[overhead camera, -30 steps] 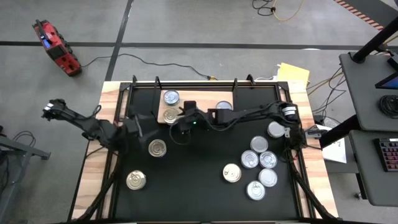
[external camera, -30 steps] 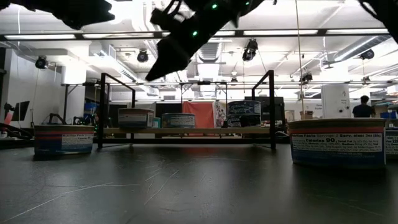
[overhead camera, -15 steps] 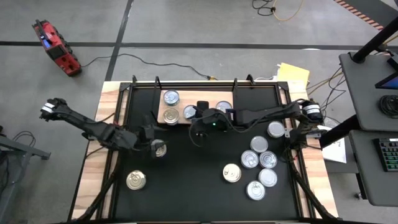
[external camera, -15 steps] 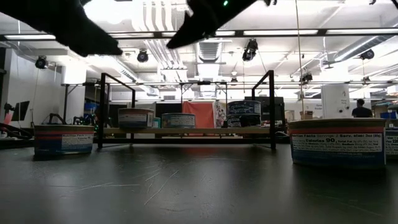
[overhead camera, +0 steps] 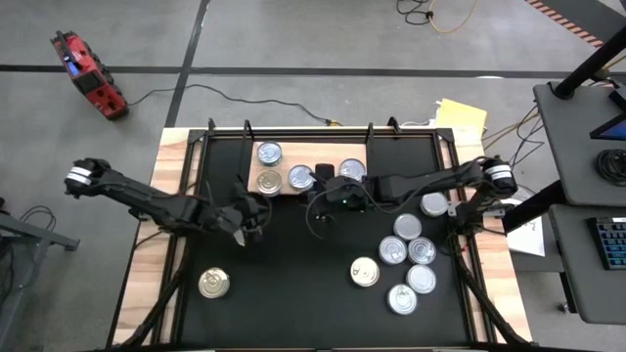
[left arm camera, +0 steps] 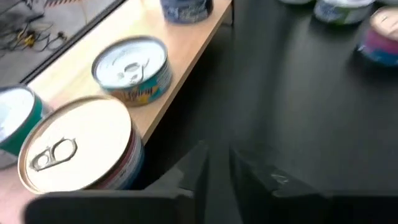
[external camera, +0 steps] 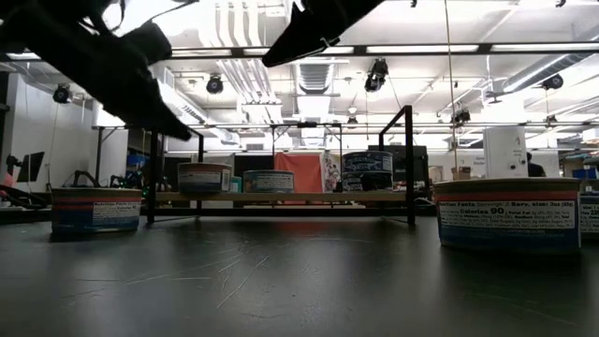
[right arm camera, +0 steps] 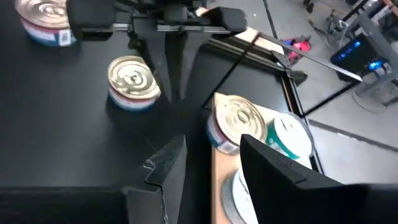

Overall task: Stack canned seafood by type on shelf
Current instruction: Put the blue tuna can on the shelf

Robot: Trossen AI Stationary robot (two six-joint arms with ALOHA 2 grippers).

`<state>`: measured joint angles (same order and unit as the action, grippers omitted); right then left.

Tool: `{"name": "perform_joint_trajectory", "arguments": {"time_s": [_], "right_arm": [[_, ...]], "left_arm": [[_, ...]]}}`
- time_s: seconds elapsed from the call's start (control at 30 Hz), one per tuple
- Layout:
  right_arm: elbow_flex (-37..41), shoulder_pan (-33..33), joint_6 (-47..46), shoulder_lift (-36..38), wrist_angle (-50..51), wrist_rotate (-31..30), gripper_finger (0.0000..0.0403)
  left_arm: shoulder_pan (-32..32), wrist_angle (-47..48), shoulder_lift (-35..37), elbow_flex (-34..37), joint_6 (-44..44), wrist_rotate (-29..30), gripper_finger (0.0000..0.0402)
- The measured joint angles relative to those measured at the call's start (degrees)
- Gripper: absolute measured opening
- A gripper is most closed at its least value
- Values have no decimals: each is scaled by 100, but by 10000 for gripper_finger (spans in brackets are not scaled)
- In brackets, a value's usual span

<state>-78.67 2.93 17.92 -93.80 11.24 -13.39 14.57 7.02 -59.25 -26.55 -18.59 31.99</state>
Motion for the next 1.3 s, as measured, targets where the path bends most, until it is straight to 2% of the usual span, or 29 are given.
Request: {"name": "perform_joint_trajectory", "arguments": {"time_s": [0.1,0.27,0.5,0.57,1.07,1.3], "right_arm": [[0,-8,-75,81,203,-17,141],[-2,-4,-315,191,524,-17,147],[-2,-4,-401,230,818,-17,140],[-2,-6,-403,230,834,-16,135],[-2,-6,-449,230,963,-17,108],[-2,-6,-473,230,1060,-16,105]], "left_arm": [[-48,1,-276,0,-10,1,8],[-59,-17,-693,0,-1,73,2],[-116,-102,-1116,0,3,1020,0],[-171,-111,-1181,0,3,1137,0],[-838,-168,-1297,0,-17,1403,0],[-860,-276,-1268,0,3,1405,0]]}}
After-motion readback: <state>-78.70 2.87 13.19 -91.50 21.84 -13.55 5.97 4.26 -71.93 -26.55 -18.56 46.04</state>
